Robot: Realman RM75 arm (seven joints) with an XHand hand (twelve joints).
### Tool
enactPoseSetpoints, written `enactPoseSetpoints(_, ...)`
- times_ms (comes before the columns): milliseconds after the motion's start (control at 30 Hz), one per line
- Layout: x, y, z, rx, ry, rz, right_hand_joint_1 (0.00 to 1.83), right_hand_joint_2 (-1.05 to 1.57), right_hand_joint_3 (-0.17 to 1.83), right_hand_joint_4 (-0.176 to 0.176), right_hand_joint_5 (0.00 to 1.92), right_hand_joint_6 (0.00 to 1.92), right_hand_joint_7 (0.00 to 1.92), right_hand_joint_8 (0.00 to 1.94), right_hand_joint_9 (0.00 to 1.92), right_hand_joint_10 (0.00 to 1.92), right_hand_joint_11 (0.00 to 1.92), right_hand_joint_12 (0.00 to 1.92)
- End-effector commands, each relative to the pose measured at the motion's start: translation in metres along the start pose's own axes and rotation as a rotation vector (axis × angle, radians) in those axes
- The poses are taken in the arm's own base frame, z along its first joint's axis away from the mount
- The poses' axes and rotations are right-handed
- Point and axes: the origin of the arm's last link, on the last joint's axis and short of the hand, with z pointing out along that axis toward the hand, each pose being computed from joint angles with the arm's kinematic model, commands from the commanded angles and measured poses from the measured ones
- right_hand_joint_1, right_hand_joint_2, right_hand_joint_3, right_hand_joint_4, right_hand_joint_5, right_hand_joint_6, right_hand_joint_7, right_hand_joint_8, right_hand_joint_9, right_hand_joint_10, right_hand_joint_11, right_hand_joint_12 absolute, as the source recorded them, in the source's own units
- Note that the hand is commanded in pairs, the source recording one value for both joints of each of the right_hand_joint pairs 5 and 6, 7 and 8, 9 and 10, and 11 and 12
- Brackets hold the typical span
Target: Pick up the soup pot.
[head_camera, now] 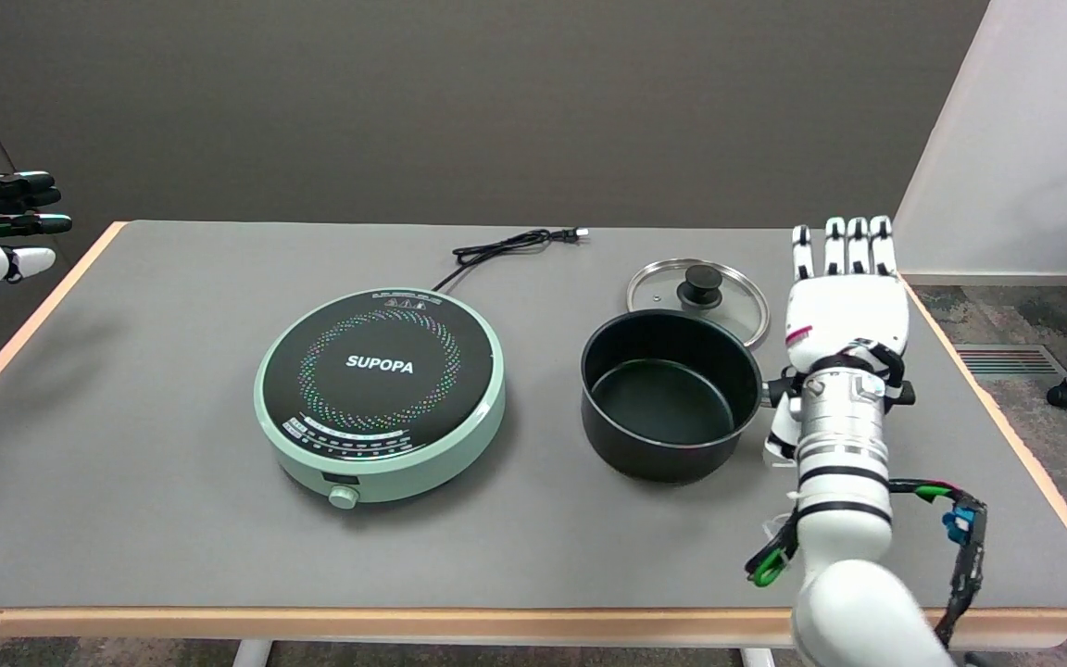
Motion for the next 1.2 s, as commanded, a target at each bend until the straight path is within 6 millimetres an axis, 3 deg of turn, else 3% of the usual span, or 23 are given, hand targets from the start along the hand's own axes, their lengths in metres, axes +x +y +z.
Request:
enactPoseSetpoints(33,0.046,-0.001,-0.063,-0.177,0.217,0.024,1.21,-0.81,0.90,0.085,0.07,0.07,0.07,0.07,0.07,0.07,0.07,0.07)
enactPoseSetpoints(433,0.030,-0.002,-0.060,-0.157,0.118,0.051,1.22,-0.81,0.87,0.080,0.07,0.07,0.07,0.07,0.07,0.07,0.07,0.07)
enactPoseSetpoints(833,0.004,0.008,-0.025,-0.146,0.008,0.063,1.22,-0.79,0.84,0.075,0.08,0.08,0.08,0.08,0.08,0.08,0.08,0.08)
enactPoseSetpoints(1200,-0.008,-0.003,0.000,-0.030,-0.063,0.106,1.22,-0.75,0.82,0.059,0.10,0.10,0.10,0.10,0.10,0.10,0.10,0.10)
